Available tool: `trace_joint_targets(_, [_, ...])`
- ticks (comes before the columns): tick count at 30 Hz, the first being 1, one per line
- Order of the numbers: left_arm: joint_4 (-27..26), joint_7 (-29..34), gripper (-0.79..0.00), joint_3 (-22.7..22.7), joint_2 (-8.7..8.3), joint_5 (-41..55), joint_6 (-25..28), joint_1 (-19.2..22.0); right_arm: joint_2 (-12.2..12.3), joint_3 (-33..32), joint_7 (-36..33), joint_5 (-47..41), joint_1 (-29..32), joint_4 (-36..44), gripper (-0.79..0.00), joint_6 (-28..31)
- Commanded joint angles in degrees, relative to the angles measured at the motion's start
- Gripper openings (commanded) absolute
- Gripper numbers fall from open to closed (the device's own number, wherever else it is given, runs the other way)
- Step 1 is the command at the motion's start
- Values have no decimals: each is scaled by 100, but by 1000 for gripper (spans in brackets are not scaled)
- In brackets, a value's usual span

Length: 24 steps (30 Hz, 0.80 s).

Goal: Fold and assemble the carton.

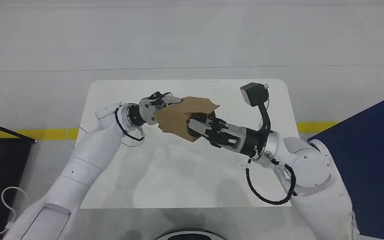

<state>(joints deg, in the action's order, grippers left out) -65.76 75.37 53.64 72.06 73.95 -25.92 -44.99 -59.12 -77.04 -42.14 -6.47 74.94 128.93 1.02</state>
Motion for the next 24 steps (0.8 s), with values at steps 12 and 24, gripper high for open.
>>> trace_joint_targets(12, [0,0,-785,0,0,0,0,0,-6,54,252,418,-17,-18,-785,-307])
trace_joint_targets(24, [0,0,-785,0,0,0,0,0,13,-306,338,216,374,285,-785,75])
